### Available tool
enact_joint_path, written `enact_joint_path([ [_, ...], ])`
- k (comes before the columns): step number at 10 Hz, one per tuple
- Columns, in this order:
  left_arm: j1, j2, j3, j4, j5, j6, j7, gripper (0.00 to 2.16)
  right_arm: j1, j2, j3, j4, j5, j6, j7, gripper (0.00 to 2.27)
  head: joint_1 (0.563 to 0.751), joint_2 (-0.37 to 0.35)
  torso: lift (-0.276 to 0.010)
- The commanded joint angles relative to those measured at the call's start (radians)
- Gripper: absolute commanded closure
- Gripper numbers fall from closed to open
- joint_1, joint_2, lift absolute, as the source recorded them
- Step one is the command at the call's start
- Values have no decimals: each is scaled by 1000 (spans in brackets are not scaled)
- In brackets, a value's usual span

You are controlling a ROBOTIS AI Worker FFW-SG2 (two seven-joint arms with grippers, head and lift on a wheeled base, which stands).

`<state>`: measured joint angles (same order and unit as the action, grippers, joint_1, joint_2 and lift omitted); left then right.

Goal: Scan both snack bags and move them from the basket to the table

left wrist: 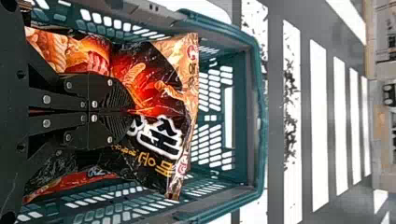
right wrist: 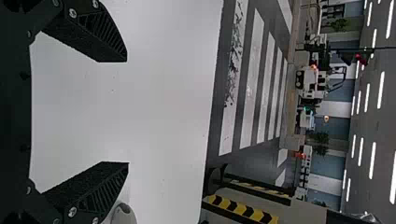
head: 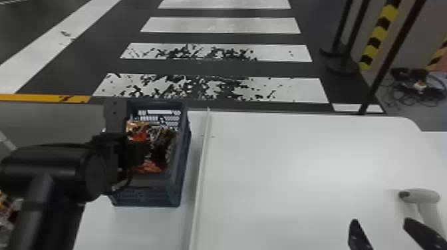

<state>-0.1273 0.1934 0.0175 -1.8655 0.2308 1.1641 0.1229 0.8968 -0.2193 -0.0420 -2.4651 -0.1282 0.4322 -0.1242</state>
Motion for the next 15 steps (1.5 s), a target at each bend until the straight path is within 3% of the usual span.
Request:
enact_joint_path([
  [1, 29, 3, 1, -72, 1, -2, 7, 2044, 2, 0, -1, 0, -1, -3, 0, 144, 695, 49, -98],
  [3, 60, 8, -2, -152, 1, -11, 40, 2044, 4, 2, 1, 0, -1, -6, 1, 144, 695, 45, -98],
  [6, 103, 8, 1, -245, 13, -54, 55, 2044, 13, 15, 1, 3, -1, -34, 5, 144, 695, 46, -98],
  [9, 140, 9, -10, -391, 44, -51, 50, 2044, 13, 26, 2, 3, -1, -37, 14, 144, 695, 28, -98],
  [11, 163, 11, -56, -492, 48, -39, 43, 2044, 8, 40, 5, 3, -1, -43, 21, 144, 695, 4, -98],
  [12, 164, 6, -82, -511, 47, -36, 38, 2044, 8, 44, 7, 3, 1, -43, 21, 144, 695, -20, -98],
  [14, 153, -28, -143, -509, 41, -33, 20, 2044, 8, 54, 5, 2, -1, -46, 23, 144, 695, -72, -98],
  [15, 143, -43, -183, -489, 42, -33, -20, 2044, 10, 60, 10, 0, -1, -46, 24, 144, 695, -87, -98],
])
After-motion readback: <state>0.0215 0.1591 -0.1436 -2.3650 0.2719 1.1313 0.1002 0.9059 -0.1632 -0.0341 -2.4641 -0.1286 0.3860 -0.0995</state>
